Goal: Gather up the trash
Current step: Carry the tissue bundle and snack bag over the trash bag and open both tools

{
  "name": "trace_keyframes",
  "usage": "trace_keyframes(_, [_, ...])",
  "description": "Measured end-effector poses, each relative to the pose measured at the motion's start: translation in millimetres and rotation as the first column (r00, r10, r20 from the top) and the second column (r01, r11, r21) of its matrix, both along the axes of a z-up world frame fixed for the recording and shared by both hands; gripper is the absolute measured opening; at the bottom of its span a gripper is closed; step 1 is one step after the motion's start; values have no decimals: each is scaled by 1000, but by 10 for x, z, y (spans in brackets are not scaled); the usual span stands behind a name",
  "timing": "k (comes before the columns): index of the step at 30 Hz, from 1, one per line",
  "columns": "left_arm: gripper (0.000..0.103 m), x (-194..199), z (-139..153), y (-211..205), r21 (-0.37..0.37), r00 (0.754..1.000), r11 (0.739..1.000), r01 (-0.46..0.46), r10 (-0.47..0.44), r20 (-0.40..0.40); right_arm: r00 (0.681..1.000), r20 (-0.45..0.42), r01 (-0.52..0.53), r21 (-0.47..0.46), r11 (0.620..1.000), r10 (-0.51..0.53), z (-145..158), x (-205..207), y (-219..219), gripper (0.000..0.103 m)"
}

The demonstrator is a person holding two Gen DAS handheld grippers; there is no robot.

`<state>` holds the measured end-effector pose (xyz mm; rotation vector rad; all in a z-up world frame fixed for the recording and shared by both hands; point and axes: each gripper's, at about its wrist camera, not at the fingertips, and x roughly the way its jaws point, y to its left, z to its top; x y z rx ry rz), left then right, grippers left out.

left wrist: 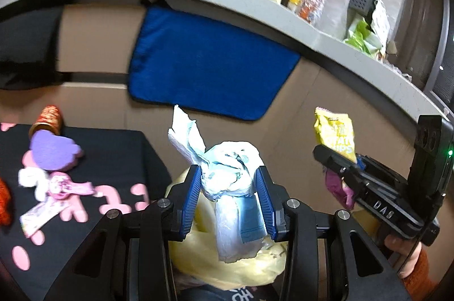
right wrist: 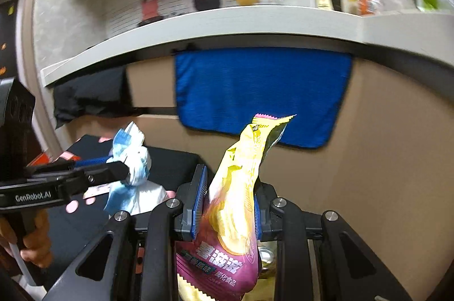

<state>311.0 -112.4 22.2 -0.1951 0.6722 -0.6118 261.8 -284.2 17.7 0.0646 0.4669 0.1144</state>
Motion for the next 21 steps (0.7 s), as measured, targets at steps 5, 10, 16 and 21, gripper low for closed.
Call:
trace_keyframes(5, [41, 158, -232, -253, 19, 998, 1000, 23, -22, -58, 999, -25, 43, 27, 999, -43, -119, 5, -256, 25])
trace_keyframes(10, [41, 342, -501, -385, 3, 989, 999, 47, -46, -141, 997, -55, 59, 34, 998, -57, -242, 39, -372, 25])
trace_keyframes(16, [49, 526, -753, -461, -15, 977, 997, 78, -80, -198, 995, -83, 66, 41, 997, -62, -357, 126, -416, 26])
trace_keyframes(21, [50, 581, -824, -336, -46, 971, 996, 70, -79, -228, 992, -111, 65, 49, 997, -59, -476, 203, -402, 26])
